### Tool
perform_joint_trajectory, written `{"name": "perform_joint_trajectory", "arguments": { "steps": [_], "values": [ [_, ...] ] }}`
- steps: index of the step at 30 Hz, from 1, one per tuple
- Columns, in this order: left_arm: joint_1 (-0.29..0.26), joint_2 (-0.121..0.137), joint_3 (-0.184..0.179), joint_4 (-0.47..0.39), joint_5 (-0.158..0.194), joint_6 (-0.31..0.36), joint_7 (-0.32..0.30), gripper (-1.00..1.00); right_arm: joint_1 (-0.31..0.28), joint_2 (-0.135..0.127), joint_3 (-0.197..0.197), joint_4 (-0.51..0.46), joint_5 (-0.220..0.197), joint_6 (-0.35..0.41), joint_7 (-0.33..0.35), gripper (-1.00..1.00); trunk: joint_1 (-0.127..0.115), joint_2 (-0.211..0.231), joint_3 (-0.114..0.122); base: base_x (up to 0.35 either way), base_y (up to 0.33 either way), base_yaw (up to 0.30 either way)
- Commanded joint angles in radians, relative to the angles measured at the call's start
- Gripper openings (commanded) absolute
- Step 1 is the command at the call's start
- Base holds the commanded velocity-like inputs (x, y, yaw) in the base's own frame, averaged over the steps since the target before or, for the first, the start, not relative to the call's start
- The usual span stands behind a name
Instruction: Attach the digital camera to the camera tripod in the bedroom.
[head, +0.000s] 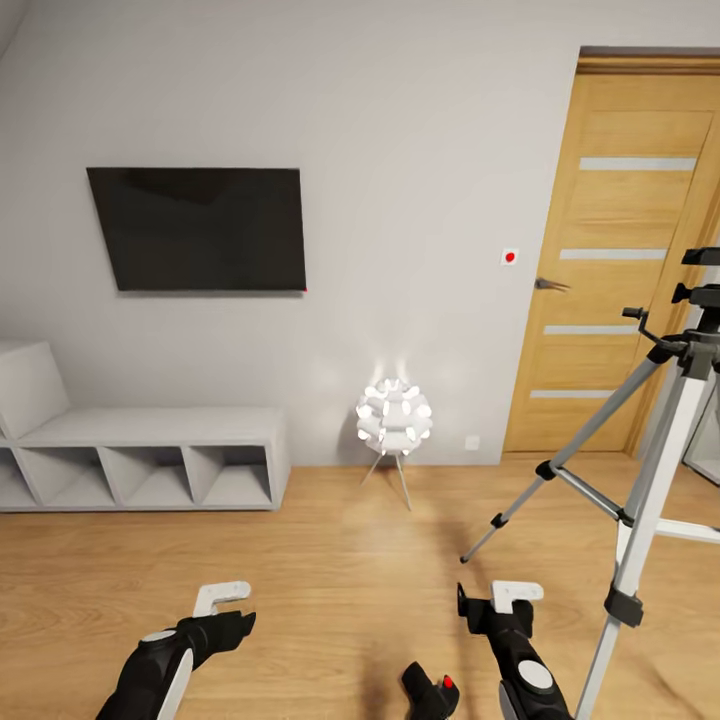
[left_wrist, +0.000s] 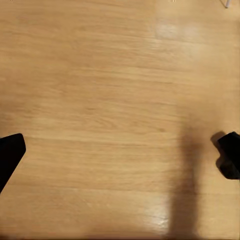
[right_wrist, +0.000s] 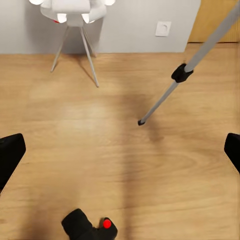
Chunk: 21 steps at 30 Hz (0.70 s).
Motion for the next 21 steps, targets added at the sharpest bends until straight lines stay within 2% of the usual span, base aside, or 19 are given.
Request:
{"name": "perform_joint_trajectory", "arguments": {
  "steps": [1, 10, 17, 21],
  "values": [
    [-0.001, -0.001, 0.003, -0.002, 0.002, 0.007, -0.005, 1.00, -0.003, 0.003, -0.002, -0.010, 0.010, 0.012, -0.004, 1.00, 0.004, -0.008, -0.004, 0.000, 0.000, 0.000],
    [-0.001, -0.003, 0.000, -0.005, 0.003, 0.009, -0.005, 1.00, -0.008, 0.007, 0.000, -0.024, 0.010, 0.028, -0.010, 1.00, 0.004, -0.008, -0.004, 0.000, 0.000, 0.000],
    [0.000, -0.008, -0.008, -0.002, 0.003, 0.008, -0.004, 1.00, -0.010, 0.009, 0.000, -0.025, 0.010, 0.030, -0.018, 1.00, 0.031, -0.057, -0.026, 0.000, 0.000, 0.000],
    [0.000, -0.010, -0.009, -0.005, 0.003, 0.010, -0.003, 1.00, -0.011, 0.008, 0.000, -0.025, 0.010, 0.031, -0.045, 1.00, 0.046, -0.085, -0.039, 0.000, 0.000, 0.000]
  ]
}}
